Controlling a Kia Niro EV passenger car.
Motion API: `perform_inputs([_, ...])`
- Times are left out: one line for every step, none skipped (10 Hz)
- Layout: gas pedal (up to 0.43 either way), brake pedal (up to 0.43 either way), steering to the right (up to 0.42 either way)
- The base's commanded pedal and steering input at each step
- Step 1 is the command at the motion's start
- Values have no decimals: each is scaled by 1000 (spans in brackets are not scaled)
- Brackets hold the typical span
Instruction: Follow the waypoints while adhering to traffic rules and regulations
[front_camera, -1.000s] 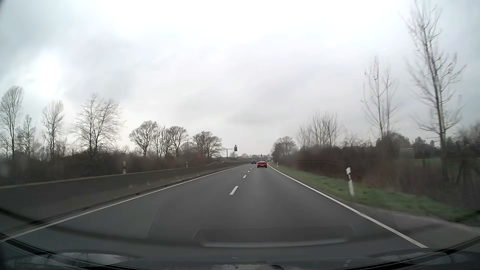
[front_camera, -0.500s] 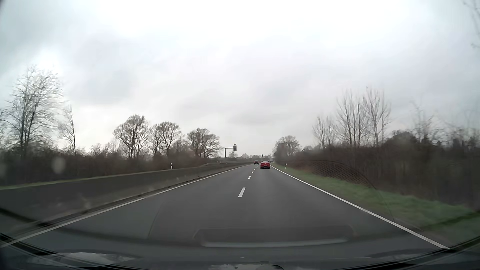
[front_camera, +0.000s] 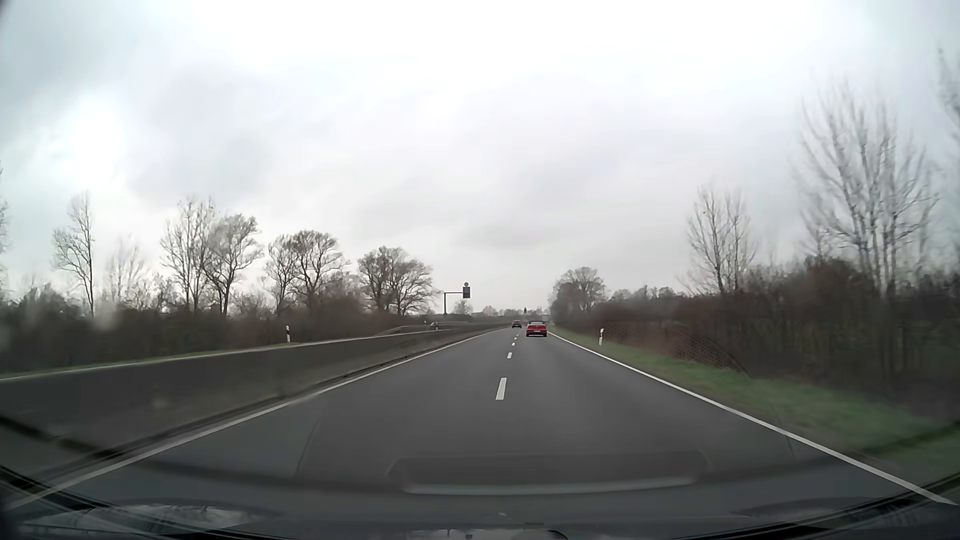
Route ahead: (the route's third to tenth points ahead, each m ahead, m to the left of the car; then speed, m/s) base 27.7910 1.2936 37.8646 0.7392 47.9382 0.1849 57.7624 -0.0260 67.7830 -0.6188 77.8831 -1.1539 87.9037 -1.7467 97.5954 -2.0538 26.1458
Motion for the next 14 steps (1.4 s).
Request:
perform_inputs([390, 0, 2])
perform_inputs([390, 0, 2])
perform_inputs([390, 0, 3])
perform_inputs([378, 0, 3])
perform_inputs([319, 0, 2])
perform_inputs([157, 0, 2])
perform_inputs([138, 0, 2])
perform_inputs([138, 0, 2])
perform_inputs([150, 0, 3])
perform_inputs([150, 0, 2])
perform_inputs([150, 0, 3])
perform_inputs([150, 0, 4])
perform_inputs([150, 0, 6])
perform_inputs([138, 0, 6])
